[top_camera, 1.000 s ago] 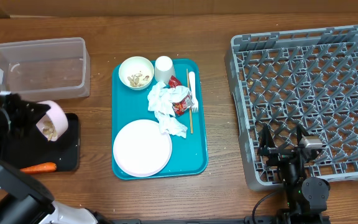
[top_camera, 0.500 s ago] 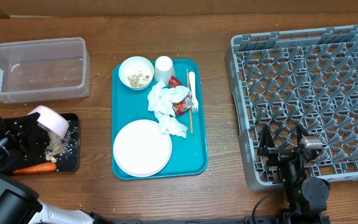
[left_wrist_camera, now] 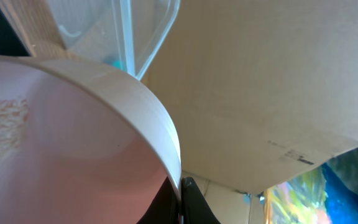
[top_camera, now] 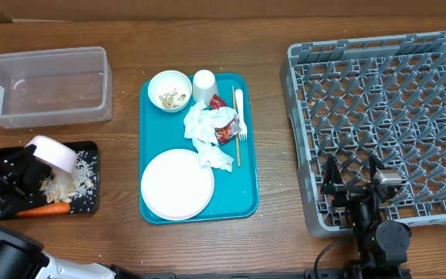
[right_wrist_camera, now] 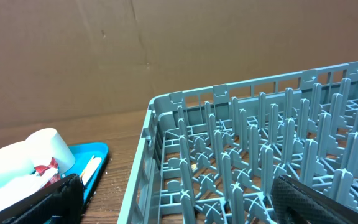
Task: Sort waste into correct bins and load items into the dishwasher rack
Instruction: 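Tip the bowl over the black tray to dump the rice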
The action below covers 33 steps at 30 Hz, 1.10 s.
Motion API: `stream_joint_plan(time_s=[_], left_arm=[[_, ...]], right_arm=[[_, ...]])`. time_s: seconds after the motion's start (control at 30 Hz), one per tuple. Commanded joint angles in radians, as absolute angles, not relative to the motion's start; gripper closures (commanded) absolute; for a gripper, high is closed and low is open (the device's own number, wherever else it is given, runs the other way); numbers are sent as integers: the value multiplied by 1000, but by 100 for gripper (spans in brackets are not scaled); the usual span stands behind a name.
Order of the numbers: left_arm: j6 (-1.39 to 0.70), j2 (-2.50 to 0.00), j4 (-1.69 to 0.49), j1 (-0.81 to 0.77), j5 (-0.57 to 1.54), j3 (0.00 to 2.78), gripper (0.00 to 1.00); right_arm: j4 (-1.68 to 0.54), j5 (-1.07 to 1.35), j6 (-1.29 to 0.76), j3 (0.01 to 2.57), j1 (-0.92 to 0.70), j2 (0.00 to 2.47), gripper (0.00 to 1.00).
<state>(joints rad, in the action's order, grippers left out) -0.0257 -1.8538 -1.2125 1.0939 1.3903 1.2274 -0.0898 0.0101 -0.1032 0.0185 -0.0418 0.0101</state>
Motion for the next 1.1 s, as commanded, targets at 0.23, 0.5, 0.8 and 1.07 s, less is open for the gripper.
stream_joint_plan(time_s=[0.23, 0.5, 0.8, 1.07], left_arm=[[127, -1869, -1253, 1098, 1476, 1218, 96], [233, -1869, -1365, 1098, 1522, 1218, 96], [663, -1783, -1691, 1015, 1474, 1269, 96], [656, -1614, -1674, 770, 1411, 1345, 96]], right_arm=[[-84, 1, -97, 8, -44, 3, 0], [-84, 1, -97, 8, -44, 3, 0], [-84, 1, -97, 8, -44, 3, 0], [-84, 1, -97, 8, -44, 3, 0]])
